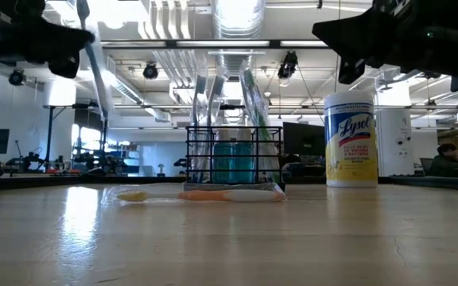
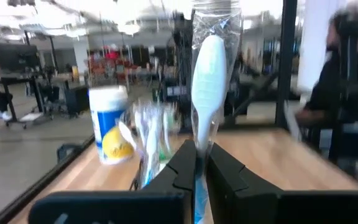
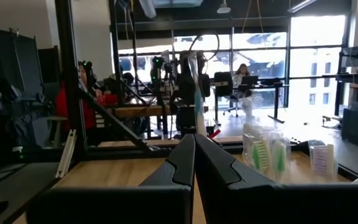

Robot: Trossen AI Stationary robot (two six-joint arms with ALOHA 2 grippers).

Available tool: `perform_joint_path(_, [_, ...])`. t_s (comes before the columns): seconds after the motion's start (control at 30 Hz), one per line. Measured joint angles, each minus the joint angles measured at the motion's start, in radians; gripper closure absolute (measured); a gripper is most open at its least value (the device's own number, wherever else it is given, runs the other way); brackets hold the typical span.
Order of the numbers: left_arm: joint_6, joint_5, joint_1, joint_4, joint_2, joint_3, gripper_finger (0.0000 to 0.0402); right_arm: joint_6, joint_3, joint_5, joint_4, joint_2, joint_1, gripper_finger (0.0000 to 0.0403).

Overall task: Pick & Place toothbrushing station
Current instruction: Put the blue toothbrush into the black wire organizer

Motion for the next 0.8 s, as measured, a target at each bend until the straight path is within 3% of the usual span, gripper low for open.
perform_joint_path(0.27, [-0.043, 0.042, -0.001, 0.241, 0.160, 0.000, 0.0384, -0.038, 0.020, 0.011, -0.004, 0.001, 0.000, 0.0394])
perform_joint_path(0.53, [-0.032, 0.091, -0.001, 0.525, 0.504, 0.034, 0.0384, -0.064, 0.059, 0.013, -0.080, 0.002, 0.000, 0.0394])
perform_joint_path(0.8, [0.065, 0.126, 0.000, 0.566, 0.817, 0.164, 0.0385, -0.064, 0.068, 0.013, -0.085, 0.002, 0.000, 0.0394])
